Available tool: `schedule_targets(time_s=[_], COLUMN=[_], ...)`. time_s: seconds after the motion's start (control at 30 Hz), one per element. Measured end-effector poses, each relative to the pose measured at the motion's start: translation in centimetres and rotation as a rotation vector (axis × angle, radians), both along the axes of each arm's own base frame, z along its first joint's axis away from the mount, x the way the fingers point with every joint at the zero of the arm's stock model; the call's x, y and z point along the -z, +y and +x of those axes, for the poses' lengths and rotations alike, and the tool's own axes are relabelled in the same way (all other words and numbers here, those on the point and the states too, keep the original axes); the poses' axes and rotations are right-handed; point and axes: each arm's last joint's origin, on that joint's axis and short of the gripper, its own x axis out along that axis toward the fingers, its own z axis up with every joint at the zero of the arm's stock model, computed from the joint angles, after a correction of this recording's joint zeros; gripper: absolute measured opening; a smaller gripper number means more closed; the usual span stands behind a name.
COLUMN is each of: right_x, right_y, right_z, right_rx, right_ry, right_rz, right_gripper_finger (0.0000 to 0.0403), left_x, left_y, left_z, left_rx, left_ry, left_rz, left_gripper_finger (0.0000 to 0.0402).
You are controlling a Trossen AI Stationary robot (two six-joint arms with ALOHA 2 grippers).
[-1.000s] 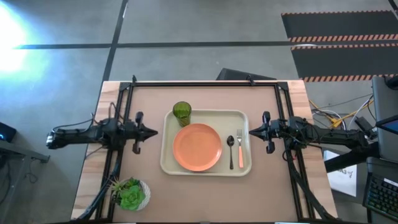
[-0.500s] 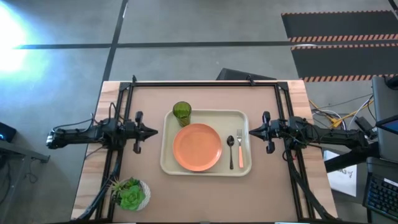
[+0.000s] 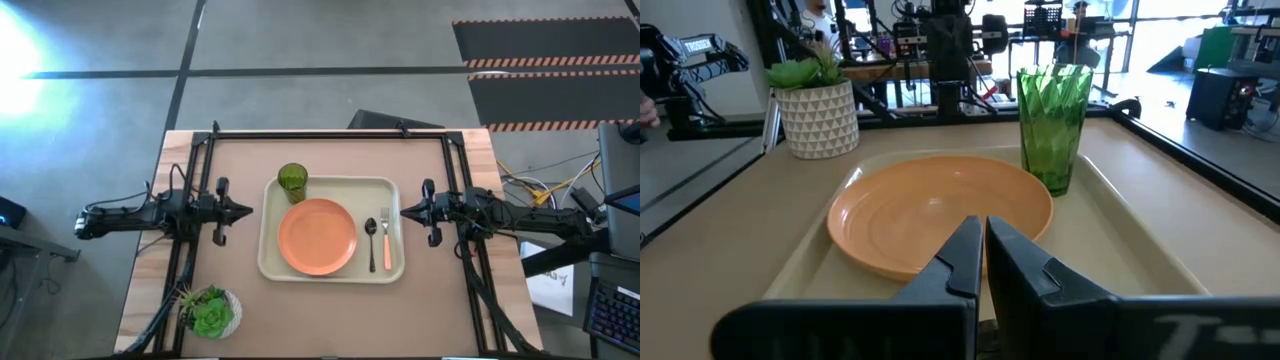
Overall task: Pick and place plate/cup/fork/spoon on tray
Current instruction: Return to Home Position
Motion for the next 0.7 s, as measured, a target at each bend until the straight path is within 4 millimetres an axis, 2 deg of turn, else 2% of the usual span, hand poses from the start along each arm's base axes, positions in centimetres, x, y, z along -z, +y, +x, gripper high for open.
schedule_targets(time_s=[0.7], right_x=[0.00], right_y=[0.00], right_z=[0.00], right_rx=[0.000], right_ry=[0.000], right_rz=[0.000], right_gripper_finger=[0.0009], left_x=[0.08], left_y=[0.00], left_z=[0.08], left_rx=[0.000], left_ry=[0.011], left_rz=[-0.001], left_gripper_finger=[0.0000])
